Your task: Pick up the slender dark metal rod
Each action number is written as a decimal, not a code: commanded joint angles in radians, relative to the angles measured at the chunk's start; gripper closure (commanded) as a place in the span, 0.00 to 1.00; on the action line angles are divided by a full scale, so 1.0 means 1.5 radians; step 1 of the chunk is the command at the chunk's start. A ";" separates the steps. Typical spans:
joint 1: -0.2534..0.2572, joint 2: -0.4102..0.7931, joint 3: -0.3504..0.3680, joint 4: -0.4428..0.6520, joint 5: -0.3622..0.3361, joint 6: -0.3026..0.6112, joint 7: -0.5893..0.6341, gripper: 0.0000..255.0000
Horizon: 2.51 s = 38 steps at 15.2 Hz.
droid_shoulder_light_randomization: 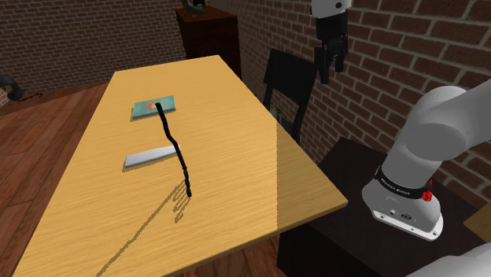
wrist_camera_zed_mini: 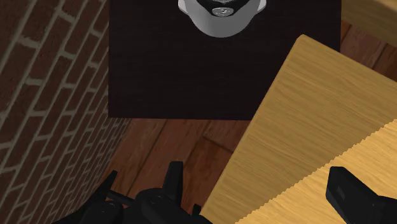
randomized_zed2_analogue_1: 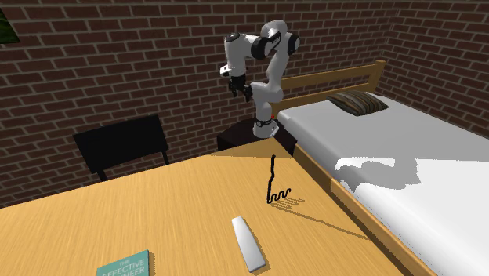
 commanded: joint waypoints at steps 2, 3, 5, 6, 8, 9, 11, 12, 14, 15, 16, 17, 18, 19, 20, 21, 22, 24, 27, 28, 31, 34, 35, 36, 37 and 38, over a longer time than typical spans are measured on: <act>0.004 0.004 0.013 -0.007 0.014 0.014 0.020 0.00; 0.007 0.010 0.026 -0.013 0.027 0.028 0.040 0.00; 0.015 0.023 0.053 -0.022 0.052 0.058 0.079 0.00; 0.018 0.032 0.067 -0.025 0.065 0.073 0.098 0.00; 0.025 0.053 0.094 -0.028 0.087 0.105 0.137 0.00; 0.028 0.065 0.107 -0.029 0.098 0.122 0.156 0.00; 0.033 0.091 0.134 -0.026 0.117 0.155 0.193 0.00; 0.036 0.106 0.148 -0.024 0.125 0.173 0.212 0.00; 0.039 0.139 0.174 -0.016 0.139 0.207 0.249 0.00; 0.040 0.157 0.188 -0.010 0.144 0.224 0.268 0.00; 0.041 0.176 0.201 -0.004 0.148 0.241 0.287 0.00; 0.041 0.195 0.214 0.003 0.152 0.259 0.307 0.00; 0.042 0.215 0.227 0.012 0.153 0.276 0.326 0.00; 0.041 0.236 0.240 0.021 0.154 0.292 0.346 0.00; 0.041 0.258 0.253 0.031 0.153 0.309 0.366 0.00; 0.040 0.281 0.265 0.042 0.150 0.325 0.387 0.00; 0.039 0.304 0.277 0.054 0.145 0.341 0.408 0.00; 0.038 0.353 0.300 0.080 0.131 0.370 0.452 0.00; 0.038 0.431 0.328 0.127 0.096 0.410 0.523 0.00; 0.040 0.459 0.336 0.144 0.081 0.422 0.548 0.00; 0.052 0.543 0.350 0.202 0.028 0.449 0.625 0.00; 0.076 0.628 0.349 0.269 -0.031 0.465 0.699 0.00; 0.087 0.656 0.345 0.293 -0.049 0.467 0.721 0.00; 0.099 0.683 0.340 0.319 -0.067 0.469 0.743 0.00; 0.112 0.711 0.335 0.345 -0.084 0.469 0.763 0.00; 0.125 0.738 0.328 0.373 -0.100 0.469 0.782 0.00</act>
